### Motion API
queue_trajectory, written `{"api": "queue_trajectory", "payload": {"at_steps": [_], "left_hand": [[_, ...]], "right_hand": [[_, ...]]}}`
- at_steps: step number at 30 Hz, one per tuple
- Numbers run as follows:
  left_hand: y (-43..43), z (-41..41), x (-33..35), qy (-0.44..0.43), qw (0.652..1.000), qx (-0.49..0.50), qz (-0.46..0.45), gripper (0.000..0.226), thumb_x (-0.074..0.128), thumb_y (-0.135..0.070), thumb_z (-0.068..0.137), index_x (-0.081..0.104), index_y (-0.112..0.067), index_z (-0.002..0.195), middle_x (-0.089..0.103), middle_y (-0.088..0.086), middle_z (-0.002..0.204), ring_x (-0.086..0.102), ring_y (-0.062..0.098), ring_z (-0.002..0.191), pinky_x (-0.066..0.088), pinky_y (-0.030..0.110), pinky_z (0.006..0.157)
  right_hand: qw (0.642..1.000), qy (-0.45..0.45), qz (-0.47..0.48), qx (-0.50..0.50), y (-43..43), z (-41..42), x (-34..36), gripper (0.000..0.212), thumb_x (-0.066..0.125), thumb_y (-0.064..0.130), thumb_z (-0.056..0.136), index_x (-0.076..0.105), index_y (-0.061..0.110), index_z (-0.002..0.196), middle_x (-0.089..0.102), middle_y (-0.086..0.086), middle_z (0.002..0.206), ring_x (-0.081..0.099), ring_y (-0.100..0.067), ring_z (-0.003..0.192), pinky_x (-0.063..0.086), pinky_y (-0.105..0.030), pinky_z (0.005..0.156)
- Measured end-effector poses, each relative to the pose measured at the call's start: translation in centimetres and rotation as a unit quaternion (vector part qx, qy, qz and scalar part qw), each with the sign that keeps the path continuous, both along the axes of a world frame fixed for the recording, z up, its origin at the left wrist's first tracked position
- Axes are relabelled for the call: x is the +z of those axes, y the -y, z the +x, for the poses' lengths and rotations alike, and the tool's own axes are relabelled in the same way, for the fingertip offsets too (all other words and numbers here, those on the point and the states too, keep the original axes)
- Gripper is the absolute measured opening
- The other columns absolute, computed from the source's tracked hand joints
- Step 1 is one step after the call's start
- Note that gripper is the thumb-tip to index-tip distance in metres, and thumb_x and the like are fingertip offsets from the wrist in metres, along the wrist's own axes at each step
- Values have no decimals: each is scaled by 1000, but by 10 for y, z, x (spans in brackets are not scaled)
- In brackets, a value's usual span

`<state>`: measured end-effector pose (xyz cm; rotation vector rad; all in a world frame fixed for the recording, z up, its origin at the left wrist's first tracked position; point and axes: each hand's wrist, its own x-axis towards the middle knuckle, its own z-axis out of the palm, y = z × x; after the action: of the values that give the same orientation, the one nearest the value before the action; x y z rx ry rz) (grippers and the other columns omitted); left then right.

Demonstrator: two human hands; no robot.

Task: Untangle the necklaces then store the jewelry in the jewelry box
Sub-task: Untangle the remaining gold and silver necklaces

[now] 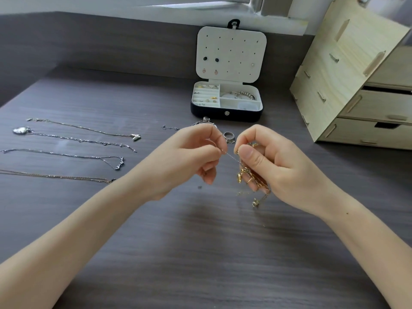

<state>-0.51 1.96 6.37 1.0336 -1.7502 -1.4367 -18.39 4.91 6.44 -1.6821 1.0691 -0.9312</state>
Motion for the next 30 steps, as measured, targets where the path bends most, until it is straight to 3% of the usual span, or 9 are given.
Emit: {"api": "queue_trajectory", "payload": {"at_steps": [3, 6, 8, 10, 13, 21, 27, 30], "left_hand": [[1, 2, -7, 102, 984, 7, -146, 15, 51, -14, 74, 62, -18, 83, 63, -3, 70, 62, 18, 70, 52, 40, 72], [-2, 3, -13, 126, 977, 22, -174, 19, 57, -21, 73, 65, -26, 90, 66, -8, 94, 61, 8, 94, 47, 33, 88], [-7, 4, -14, 100, 984, 18, -146, 16, 59, -20, 72, 68, -19, 86, 68, -5, 87, 63, 7, 86, 50, 27, 83], [-12, 5, -13, 65, 994, -8, -82, 16, 62, -21, 72, 69, -11, 82, 71, 0, 80, 65, 9, 78, 51, 23, 76], [-14, 8, -16, 40, 998, -36, -28, 25, 69, -22, 71, 68, -5, 88, 73, 7, 83, 70, 18, 81, 54, 28, 77], [-10, 10, -21, 97, 995, -14, -16, 11, 78, -10, 73, 69, -12, 79, 71, 10, 75, 63, 14, 65, 52, 24, 65], [-8, 13, -22, 123, 992, -10, -2, 13, 70, -28, 70, 71, -17, 76, 71, 6, 76, 64, 22, 70, 52, 30, 68], [-7, 14, -23, 130, 991, -14, 16, 17, 62, -30, 68, 72, -20, 78, 72, 6, 79, 64, 31, 82, 51, 41, 77]], "right_hand": [[1000, 12, 19, 16, -3, 4, 2, 17, 46, 28, 87, 49, 12, 89, 54, -4, 52, 49, -17, 44, 38, -21, 40], [999, 26, 24, 31, -4, 8, -1, 16, 45, 25, 87, 48, 9, 89, 52, -18, 58, 52, -15, 45, 39, -19, 42], [999, 30, 28, 31, -4, 9, -4, 16, 45, 24, 88, 47, 8, 89, 55, -22, 59, 52, -12, 44, 39, -16, 44], [999, 23, 29, 31, -4, 10, -8, 17, 45, 25, 90, 47, 8, 89, 61, -13, 57, 52, -16, 44, 38, -17, 45], [1000, 6, 24, 18, -1, 10, -14, 12, 45, 22, 96, 47, 12, 89, 62, -3, 57, 53, -17, 46, 38, -20, 44], [998, -36, 44, -14, -1, 8, -21, 10, 44, 15, 97, 47, 10, 90, 64, -7, 59, 50, -20, 39, 35, -18, 41], [995, -94, 10, -29, -1, 7, -28, 9, 44, 17, 98, 45, 14, 90, 67, -7, 59, 43, -15, 35, 37, -22, 40], [993, -114, -16, -35, -1, 7, -31, 9, 45, 17, 97, 46, 15, 88, 63, -5, 53, 43, -7, 35, 34, -15, 43]]}}
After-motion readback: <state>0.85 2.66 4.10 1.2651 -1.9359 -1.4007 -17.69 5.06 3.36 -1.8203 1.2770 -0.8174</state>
